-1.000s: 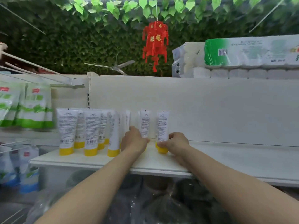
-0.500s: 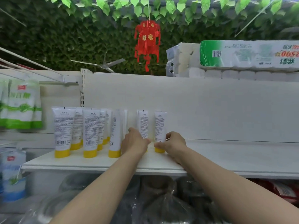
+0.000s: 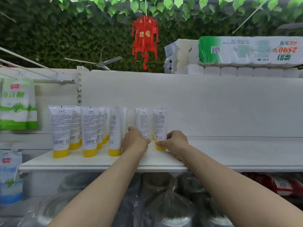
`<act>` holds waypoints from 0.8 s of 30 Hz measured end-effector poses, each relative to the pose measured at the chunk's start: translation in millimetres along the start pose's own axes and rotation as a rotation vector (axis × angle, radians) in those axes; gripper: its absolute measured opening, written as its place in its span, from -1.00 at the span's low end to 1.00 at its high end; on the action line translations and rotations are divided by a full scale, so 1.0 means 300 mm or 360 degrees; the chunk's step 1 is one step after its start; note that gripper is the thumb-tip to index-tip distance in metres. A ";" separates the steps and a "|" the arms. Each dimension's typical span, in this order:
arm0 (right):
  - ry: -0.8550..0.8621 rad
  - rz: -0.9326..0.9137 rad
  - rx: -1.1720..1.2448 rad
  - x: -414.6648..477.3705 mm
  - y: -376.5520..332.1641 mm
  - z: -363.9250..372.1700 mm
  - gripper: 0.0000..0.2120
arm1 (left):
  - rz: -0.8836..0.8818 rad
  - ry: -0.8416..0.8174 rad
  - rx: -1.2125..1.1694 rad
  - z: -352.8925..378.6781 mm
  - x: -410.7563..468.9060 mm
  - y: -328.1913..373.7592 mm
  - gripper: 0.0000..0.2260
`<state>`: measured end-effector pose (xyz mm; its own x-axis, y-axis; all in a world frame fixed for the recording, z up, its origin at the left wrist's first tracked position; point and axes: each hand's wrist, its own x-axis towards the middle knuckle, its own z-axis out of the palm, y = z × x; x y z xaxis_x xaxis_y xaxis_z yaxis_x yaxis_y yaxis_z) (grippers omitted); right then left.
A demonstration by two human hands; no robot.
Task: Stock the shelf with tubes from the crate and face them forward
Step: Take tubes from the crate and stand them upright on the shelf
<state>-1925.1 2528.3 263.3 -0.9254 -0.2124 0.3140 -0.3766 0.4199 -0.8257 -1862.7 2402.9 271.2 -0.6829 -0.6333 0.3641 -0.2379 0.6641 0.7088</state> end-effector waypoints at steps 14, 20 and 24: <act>-0.0014 0.0029 -0.0013 -0.001 -0.002 -0.007 -0.63 | 0.0003 0.0006 -0.0018 -0.002 -0.002 -0.002 -0.45; -0.0004 0.0052 0.0012 0.002 -0.003 -0.003 -0.58 | -0.0027 0.0007 -0.0025 -0.001 -0.004 0.002 -0.46; -0.0002 0.0060 0.0016 0.004 0.000 -0.002 -0.59 | -0.0035 0.0009 -0.0023 -0.004 -0.008 0.003 -0.47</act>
<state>-1926.4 2528.5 264.0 -0.9388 -0.1978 0.2819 -0.3409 0.4188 -0.8417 -1860.5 2404.5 271.8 -0.6735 -0.6502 0.3516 -0.2431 0.6441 0.7253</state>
